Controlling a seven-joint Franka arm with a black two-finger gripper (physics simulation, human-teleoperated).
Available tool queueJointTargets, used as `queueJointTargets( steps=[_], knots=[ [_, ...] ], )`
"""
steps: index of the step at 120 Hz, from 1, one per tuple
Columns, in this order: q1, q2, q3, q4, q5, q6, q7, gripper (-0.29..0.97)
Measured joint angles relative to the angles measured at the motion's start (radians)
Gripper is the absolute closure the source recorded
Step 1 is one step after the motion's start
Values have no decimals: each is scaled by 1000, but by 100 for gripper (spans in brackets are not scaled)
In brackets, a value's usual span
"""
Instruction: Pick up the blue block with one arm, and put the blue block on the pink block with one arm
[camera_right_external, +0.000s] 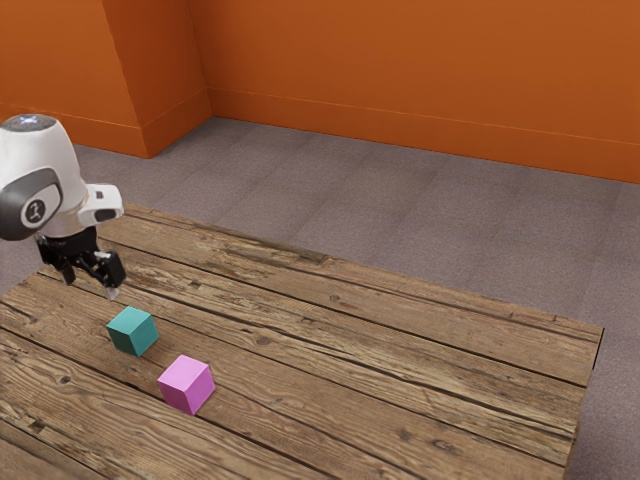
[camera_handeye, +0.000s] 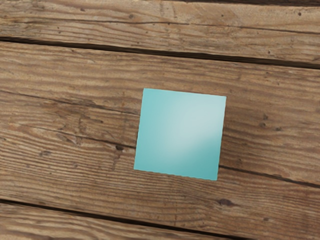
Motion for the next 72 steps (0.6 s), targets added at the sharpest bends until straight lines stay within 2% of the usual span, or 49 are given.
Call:
queueJointTargets(
  steps=[22,72],
  knots=[
    [-1,36,3,-29,-4,72,31,0],
    [1,111,2,-63,-61,174,86,0]
  ],
)
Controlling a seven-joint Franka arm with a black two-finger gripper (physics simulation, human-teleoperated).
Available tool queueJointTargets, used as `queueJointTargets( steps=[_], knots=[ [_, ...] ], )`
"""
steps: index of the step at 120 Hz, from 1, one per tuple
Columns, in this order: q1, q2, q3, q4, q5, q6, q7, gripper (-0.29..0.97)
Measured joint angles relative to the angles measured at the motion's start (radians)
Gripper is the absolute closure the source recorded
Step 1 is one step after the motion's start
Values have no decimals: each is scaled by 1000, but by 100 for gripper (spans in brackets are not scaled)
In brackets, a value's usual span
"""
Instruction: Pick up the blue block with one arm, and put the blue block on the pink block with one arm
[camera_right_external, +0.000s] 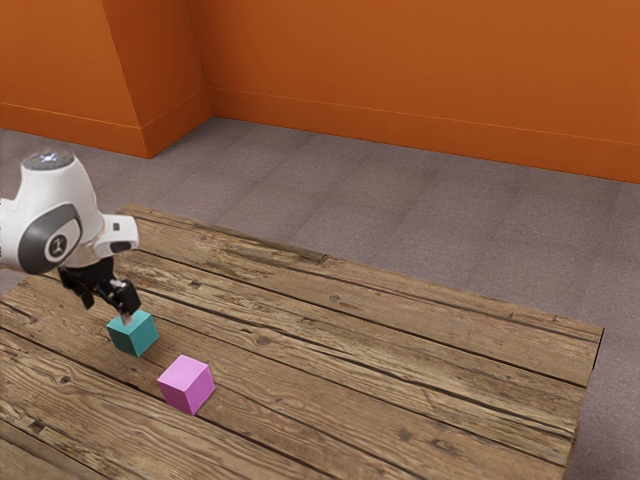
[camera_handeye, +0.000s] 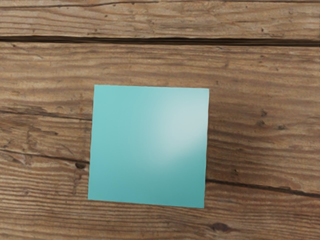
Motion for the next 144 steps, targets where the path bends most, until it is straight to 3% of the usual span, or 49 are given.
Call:
queueJointTargets(
  steps=[144],
  knots=[
    [-2,183,-19,103,-44,23,78,0]
  ],
)
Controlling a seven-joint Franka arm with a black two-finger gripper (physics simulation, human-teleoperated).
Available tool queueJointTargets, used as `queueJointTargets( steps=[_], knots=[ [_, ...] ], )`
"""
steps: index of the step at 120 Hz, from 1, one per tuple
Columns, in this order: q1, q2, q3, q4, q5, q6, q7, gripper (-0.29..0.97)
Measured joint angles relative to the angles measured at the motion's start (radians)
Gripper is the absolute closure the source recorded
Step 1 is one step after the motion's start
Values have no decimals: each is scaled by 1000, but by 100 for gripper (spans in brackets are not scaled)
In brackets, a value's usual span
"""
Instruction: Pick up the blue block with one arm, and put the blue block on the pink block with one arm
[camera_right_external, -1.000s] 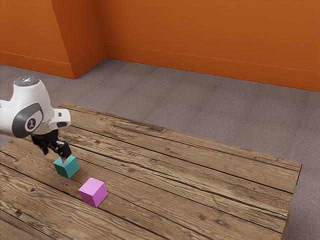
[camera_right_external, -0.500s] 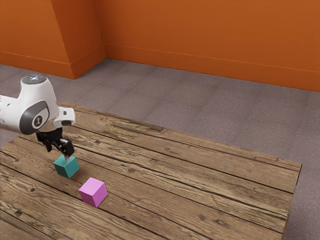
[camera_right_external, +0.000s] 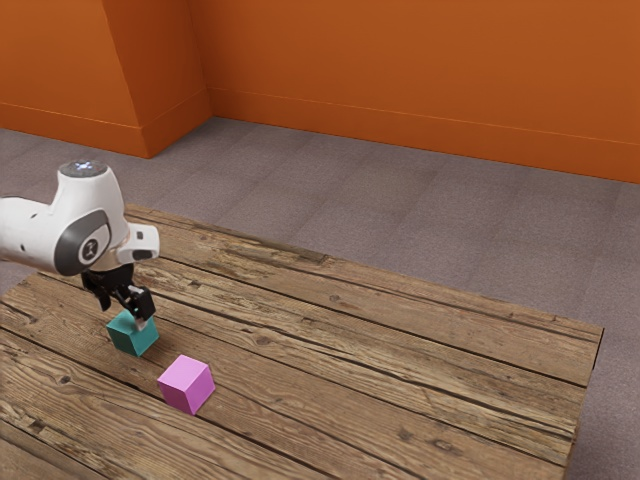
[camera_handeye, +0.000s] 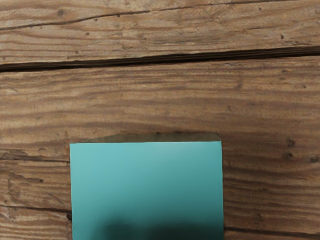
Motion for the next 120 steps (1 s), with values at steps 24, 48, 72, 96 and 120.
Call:
queueJointTargets(
  steps=[24,48,72,96,120],
  knots=[
    [2,17,0,1,-10,6,4,0],
    [12,28,0,1,-26,11,10,0],
    [13,52,-2,9,-48,13,17,0],
    [25,78,-5,33,-59,10,25,0],
    [27,85,-17,37,-83,8,33,0]
  ],
)
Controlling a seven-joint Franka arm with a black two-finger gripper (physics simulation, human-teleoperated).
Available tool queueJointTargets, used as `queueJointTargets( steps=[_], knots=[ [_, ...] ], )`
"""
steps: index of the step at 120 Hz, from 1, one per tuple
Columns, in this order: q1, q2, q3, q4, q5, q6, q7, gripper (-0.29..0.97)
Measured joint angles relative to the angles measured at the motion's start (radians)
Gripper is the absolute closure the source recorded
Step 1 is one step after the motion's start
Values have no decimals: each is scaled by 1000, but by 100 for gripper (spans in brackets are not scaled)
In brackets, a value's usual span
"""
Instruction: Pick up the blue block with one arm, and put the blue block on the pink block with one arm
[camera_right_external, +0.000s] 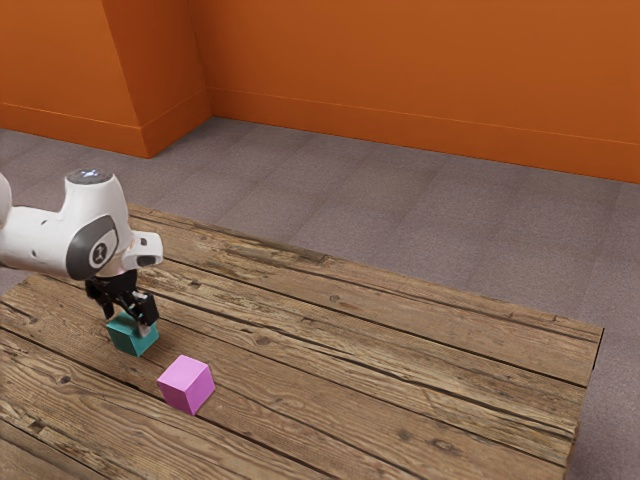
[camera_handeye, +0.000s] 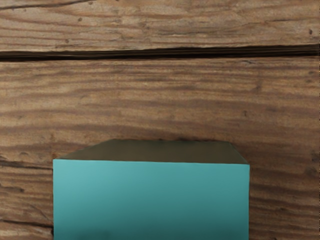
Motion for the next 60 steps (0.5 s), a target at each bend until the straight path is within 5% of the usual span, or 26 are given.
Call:
queueJointTargets(
  steps=[60],
  knots=[
    [87,58,-75,32,-33,-1,32,0]
  ],
)
